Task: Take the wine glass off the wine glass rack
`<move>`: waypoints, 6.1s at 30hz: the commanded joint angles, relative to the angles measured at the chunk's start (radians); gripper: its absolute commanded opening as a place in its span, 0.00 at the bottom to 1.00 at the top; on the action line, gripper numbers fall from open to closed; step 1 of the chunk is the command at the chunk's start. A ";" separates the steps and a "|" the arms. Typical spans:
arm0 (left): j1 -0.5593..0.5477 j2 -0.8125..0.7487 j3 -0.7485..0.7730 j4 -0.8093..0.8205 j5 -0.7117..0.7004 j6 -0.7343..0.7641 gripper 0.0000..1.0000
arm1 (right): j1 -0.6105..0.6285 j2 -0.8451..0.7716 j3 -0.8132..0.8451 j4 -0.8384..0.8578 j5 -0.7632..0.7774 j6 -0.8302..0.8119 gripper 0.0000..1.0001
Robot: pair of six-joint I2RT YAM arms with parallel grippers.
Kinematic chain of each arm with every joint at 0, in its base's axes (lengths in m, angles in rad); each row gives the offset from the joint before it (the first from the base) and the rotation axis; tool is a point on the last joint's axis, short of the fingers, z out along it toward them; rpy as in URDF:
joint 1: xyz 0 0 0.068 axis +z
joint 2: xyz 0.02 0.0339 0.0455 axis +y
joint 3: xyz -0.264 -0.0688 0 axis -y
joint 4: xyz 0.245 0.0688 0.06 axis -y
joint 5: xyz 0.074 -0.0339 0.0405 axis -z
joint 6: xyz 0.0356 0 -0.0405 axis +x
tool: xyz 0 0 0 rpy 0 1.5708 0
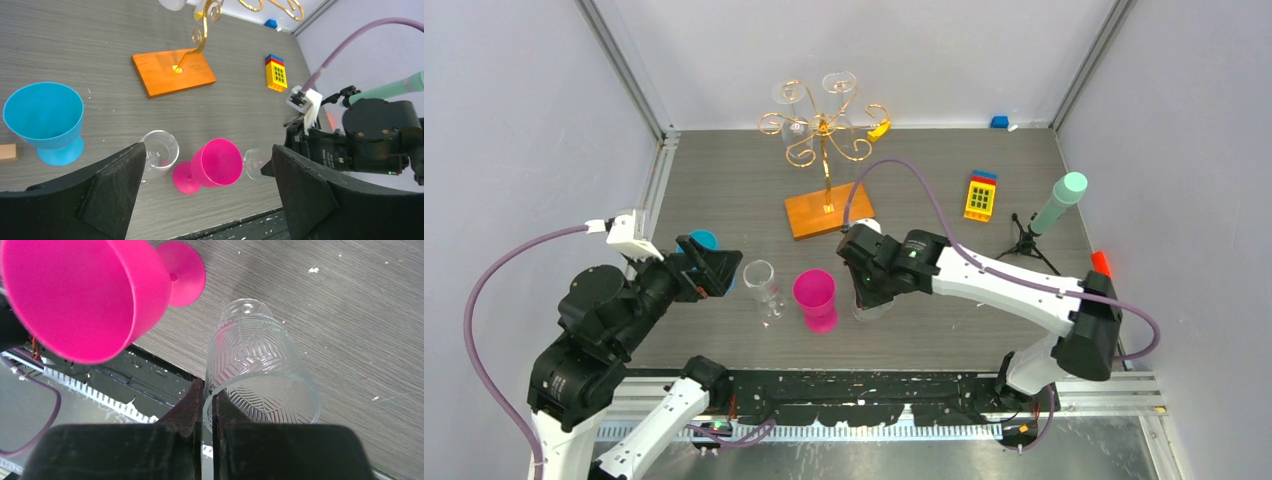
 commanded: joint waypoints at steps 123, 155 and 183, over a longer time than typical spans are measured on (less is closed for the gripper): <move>0.440 1.401 0.746 0.698 0.834 -0.484 0.28 | -0.008 -0.368 -0.042 0.217 0.213 0.040 0.49; 0.435 1.387 0.787 0.938 0.769 -0.684 0.00 | -0.008 -0.400 -0.092 0.283 0.214 0.011 0.49; 0.398 1.239 0.730 0.727 0.854 -0.471 0.00 | -0.007 -0.399 -0.091 0.283 0.203 0.021 0.50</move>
